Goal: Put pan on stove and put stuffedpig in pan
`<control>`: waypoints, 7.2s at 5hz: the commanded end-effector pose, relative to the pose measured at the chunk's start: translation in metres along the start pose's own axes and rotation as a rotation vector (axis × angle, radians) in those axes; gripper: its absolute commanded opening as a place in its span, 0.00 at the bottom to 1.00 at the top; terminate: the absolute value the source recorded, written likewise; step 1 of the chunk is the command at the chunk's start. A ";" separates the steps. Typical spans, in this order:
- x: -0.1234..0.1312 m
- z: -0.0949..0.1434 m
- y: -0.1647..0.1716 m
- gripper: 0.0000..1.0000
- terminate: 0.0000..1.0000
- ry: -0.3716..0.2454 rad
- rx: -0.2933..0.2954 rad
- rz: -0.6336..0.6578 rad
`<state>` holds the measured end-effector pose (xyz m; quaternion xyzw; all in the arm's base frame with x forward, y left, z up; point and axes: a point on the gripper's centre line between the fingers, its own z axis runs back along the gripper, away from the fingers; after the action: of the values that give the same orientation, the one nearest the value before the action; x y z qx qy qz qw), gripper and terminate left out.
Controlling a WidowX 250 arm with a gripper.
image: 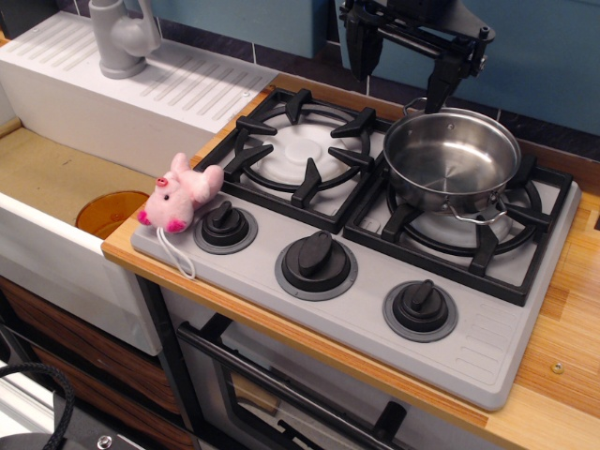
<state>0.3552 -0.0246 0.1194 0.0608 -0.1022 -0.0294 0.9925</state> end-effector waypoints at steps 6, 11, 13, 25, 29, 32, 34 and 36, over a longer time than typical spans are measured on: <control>-0.008 -0.059 -0.003 1.00 0.00 -0.112 -0.066 -0.013; -0.003 -0.045 0.001 0.00 0.00 -0.073 -0.070 -0.022; -0.003 -0.002 0.010 0.00 0.00 -0.023 -0.029 -0.033; 0.006 -0.053 0.130 0.00 0.00 -0.040 -0.003 -0.153; 0.017 -0.025 0.125 1.00 0.00 -0.005 -0.009 -0.175; 0.027 0.022 0.123 1.00 0.00 0.044 -0.011 -0.289; 0.027 0.022 0.123 1.00 0.00 0.044 -0.011 -0.289; 0.002 0.038 0.136 1.00 0.00 0.022 -0.048 -0.253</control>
<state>0.3525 0.1024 0.1464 0.0337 -0.0460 -0.1626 0.9850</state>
